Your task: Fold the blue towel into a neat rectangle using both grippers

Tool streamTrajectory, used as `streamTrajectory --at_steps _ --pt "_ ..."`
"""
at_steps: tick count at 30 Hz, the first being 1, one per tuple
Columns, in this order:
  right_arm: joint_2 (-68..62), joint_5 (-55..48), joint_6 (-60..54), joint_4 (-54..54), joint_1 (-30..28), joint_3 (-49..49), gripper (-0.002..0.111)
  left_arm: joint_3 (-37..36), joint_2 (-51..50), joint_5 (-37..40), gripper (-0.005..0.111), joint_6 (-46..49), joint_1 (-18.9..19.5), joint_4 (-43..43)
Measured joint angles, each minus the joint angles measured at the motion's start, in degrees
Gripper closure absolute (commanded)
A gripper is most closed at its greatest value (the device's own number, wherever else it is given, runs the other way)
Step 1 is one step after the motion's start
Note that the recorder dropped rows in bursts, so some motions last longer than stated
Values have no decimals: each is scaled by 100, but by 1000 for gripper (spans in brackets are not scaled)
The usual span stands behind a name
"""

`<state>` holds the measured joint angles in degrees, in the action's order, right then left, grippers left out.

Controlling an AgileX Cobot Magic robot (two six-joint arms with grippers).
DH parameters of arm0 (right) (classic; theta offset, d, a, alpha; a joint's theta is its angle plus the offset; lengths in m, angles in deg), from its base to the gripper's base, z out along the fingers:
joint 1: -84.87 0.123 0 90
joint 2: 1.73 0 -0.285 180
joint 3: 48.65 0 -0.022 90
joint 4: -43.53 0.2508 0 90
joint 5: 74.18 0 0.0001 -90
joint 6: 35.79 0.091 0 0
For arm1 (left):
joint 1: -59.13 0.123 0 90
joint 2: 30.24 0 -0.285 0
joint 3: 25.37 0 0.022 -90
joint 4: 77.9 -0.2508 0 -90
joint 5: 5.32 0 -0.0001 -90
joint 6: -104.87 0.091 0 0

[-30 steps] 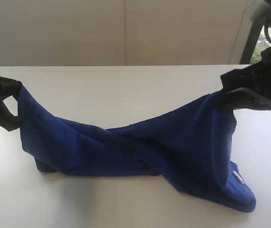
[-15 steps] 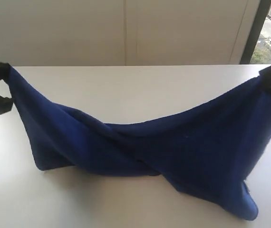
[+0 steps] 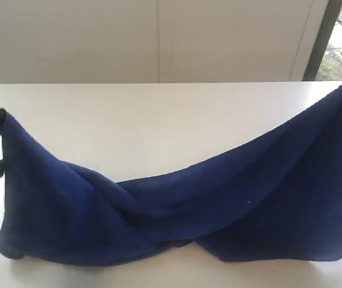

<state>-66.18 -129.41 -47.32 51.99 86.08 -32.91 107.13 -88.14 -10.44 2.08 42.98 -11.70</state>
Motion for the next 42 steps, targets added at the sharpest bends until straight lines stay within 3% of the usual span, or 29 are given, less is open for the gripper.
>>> streamTrajectory --at_steps 4,10,20,23,32,42 --pt "-225 160 8 12 0 193 108 -520 -627 -457 107 0 0 0" --pt "-340 310 8 58 0 204 108 -653 -1506 -1015 101 -284 0 21" --pt "-340 335 13 58 0 204 108 -653 -2530 -1500 33 -448 10 34" --pt "-340 335 13 58 0 204 108 -653 -2558 -1816 22 -473 10 34" --pt "-340 335 23 58 0 204 108 -653 -2499 -2941 19 -643 10 781" --pt "-470 354 23 58 0 204 108 -653 -2051 -1911 19 -1431 10 1078"
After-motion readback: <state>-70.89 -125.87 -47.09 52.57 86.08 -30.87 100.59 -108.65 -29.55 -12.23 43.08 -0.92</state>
